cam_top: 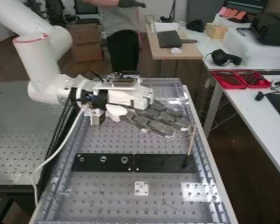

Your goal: Grab the pcb board and place it in the clear container

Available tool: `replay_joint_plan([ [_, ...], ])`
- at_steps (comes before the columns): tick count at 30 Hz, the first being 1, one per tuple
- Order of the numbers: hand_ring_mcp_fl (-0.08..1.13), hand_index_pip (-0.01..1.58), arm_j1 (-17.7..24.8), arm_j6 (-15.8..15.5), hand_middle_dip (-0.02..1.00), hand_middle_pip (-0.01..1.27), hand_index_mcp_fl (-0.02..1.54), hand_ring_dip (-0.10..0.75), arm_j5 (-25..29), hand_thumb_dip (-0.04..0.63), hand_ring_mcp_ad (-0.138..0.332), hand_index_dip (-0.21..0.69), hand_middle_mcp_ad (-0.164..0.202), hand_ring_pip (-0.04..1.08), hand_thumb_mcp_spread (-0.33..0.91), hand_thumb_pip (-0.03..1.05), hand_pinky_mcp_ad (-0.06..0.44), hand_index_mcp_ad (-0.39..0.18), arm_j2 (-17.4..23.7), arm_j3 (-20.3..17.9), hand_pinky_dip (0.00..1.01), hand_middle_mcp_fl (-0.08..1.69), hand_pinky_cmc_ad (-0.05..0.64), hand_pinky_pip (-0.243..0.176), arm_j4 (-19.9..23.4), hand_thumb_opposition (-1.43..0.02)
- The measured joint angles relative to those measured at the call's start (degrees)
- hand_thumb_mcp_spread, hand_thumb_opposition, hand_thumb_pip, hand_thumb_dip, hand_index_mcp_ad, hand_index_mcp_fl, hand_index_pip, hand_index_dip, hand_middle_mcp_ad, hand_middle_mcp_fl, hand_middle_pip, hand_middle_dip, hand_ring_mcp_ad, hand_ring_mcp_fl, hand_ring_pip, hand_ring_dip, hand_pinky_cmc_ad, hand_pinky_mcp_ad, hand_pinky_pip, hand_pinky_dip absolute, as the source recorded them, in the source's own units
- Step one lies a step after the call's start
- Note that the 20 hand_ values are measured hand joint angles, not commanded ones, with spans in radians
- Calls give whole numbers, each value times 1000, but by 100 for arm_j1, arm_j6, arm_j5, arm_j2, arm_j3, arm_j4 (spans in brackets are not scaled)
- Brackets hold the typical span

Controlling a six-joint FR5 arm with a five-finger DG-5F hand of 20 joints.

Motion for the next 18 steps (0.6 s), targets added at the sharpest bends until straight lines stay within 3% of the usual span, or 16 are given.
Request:
replay_joint_plan([
  [10, 12, 1477, 555, -74, 155, 145, 513, 21, -537, 298, 152, 133, 31, 99, 522, 658, 166, -164, 383, -41, 190, 136, 323, -59, 52, -1007],
  [18, 12, 1456, 945, 212, 155, 143, 520, 21, -1106, 298, 152, 133, 31, 99, 520, 658, 166, -164, 275, 218, 190, 134, 323, -59, -8, -1004],
])
